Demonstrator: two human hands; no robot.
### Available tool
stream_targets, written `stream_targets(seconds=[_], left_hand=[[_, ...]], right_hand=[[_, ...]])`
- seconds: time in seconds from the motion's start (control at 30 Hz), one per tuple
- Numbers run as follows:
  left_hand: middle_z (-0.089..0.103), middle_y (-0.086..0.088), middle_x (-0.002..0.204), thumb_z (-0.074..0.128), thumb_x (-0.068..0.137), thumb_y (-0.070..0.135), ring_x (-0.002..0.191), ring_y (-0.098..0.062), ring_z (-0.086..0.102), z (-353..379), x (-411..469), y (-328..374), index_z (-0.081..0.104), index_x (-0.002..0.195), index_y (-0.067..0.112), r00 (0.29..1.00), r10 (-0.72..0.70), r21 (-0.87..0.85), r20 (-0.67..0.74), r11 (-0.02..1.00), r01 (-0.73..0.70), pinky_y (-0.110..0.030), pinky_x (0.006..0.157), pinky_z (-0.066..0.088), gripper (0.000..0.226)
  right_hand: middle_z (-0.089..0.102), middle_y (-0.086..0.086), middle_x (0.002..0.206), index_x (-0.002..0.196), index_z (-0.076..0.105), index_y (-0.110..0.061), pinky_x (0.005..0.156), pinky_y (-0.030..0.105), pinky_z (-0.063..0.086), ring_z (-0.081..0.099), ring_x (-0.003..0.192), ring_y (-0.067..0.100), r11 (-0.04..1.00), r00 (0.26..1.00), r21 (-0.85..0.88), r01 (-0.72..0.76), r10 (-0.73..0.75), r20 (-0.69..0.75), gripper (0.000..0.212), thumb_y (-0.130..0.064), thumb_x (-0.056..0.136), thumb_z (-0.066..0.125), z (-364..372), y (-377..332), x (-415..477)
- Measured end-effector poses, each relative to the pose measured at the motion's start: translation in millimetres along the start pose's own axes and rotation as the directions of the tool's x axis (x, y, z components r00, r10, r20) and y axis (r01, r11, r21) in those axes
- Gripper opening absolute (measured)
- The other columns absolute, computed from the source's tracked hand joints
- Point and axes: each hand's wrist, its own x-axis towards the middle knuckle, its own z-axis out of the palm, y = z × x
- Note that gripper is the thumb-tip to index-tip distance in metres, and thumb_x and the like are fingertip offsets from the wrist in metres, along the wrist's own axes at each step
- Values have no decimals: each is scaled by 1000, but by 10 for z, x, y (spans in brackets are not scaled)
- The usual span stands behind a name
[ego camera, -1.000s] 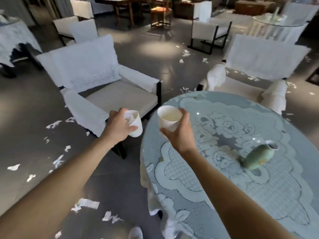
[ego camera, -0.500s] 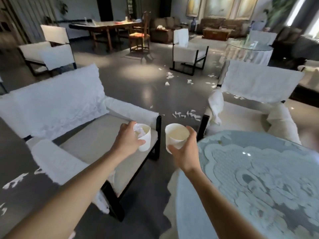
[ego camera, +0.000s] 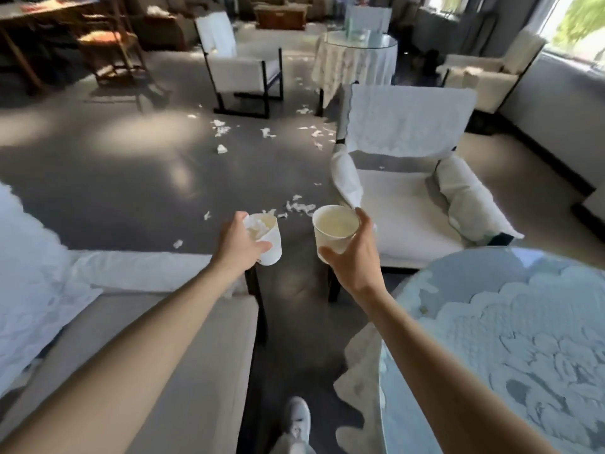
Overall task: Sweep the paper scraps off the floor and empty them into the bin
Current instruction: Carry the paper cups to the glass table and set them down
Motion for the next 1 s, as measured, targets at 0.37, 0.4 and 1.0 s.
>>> stream_targets(seconds=[0.37,0.4,1.0], left_hand=[[46,-19,133,79,76,17,117,-33,49,-51,3034,563,40,138,9,997,53,108,-47,993,-48,-29,87,36,74],[46,-19,134,79,76,18,118,-33,48,-47,3310,561,39,138,9,997,53,110,-47,993,-47,-29,88,36,74],[43,-16,137,77,78,22,117,-31,47,720,9669,1636,38,140,10,986,166,94,-9,982,-164,-24,76,30,74]], right_hand=[[44,2,123,139,31,-9,89,25,38,46,111,17,998,1000,-59,19,-21,-19,83,-16,71,79,858,150,3003],[46,4,123,138,31,-8,89,25,38,47,111,18,997,1000,-77,24,-25,-12,83,-14,70,79,957,155,3294],[44,7,129,143,26,-11,91,22,35,45,118,24,999,996,-40,37,-40,-85,85,-16,75,77,2929,715,9284]])
